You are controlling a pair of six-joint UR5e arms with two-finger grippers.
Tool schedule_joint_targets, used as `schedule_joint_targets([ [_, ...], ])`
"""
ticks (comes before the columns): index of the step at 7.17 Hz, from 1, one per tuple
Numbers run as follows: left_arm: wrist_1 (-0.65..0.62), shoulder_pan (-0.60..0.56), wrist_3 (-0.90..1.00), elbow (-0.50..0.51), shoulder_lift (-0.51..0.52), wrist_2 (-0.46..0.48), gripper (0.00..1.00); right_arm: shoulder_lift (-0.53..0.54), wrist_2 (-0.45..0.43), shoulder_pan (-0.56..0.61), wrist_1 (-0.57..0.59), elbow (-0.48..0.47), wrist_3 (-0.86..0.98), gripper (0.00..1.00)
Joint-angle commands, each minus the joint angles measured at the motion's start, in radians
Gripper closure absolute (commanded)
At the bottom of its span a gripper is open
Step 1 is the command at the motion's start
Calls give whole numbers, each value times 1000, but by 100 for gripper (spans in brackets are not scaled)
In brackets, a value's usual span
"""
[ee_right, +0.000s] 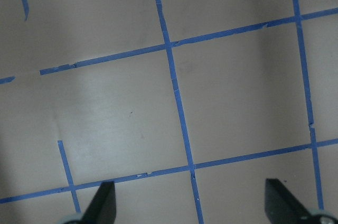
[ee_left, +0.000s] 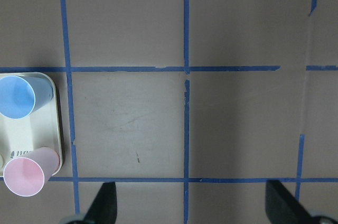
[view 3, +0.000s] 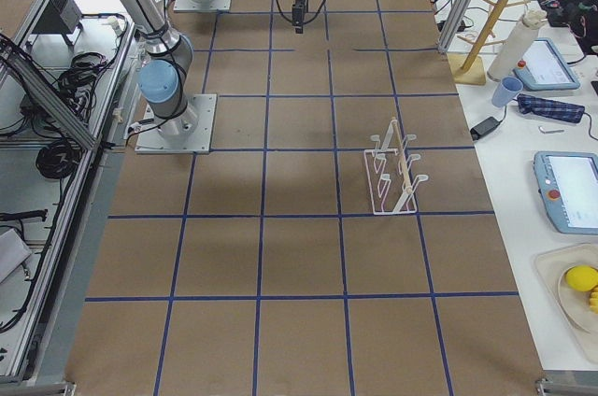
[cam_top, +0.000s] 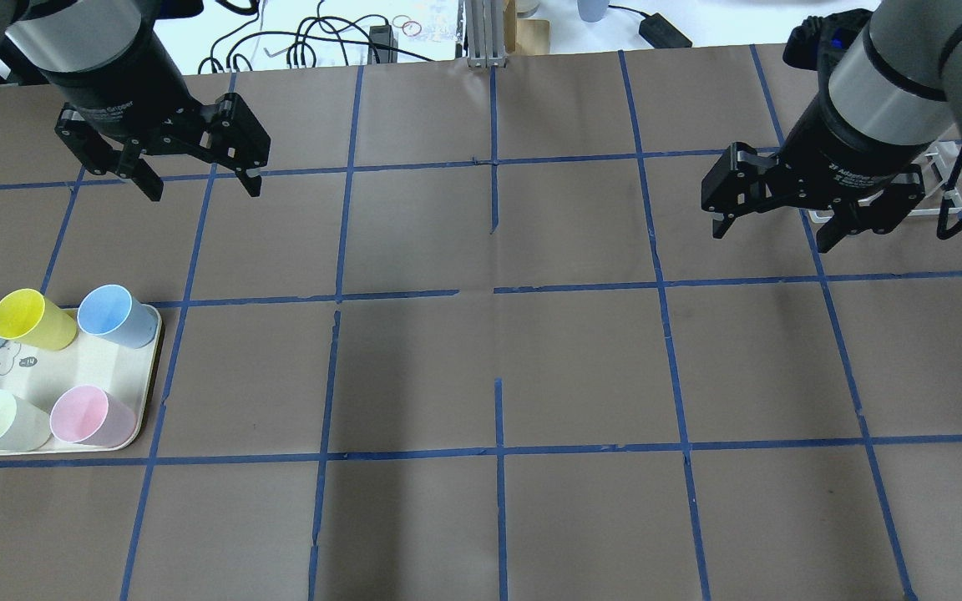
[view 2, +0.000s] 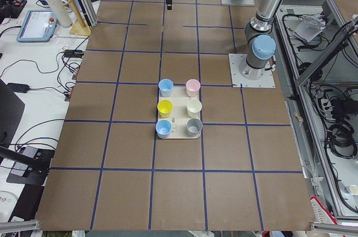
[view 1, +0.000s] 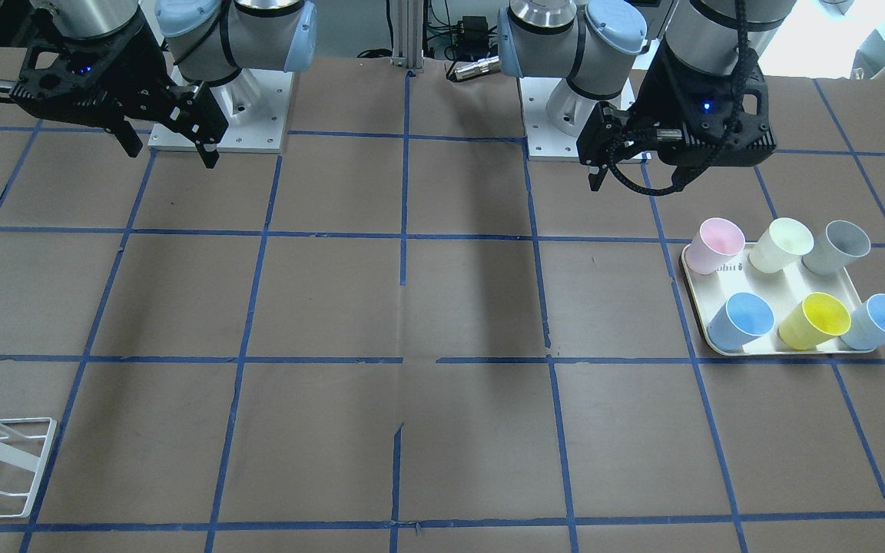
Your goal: Transfer IKEA cup to right arm and place on rack
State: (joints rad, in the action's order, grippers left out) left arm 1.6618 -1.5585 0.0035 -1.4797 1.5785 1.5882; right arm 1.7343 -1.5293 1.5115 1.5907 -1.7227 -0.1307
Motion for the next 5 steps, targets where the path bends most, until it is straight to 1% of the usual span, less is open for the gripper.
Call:
schedule_joint_targets([
  [1,0,0,1,-4,1,1,0,1,0,-1,0,0,0,0],
  [2,7,14,24,-14,1,6,0,1,0,1,0,-2,0,0],
  [3,3,47,44,-49,-12,4,0,1,0,-1,0,0,0,0],
  [4,4,133,170,-83,-18,1,0,1,-2,1,-2,-2,-4,0],
  [5,-8,255,335,-120,-18,-5,0,-1,-2,-1,0,0,-3,0],
])
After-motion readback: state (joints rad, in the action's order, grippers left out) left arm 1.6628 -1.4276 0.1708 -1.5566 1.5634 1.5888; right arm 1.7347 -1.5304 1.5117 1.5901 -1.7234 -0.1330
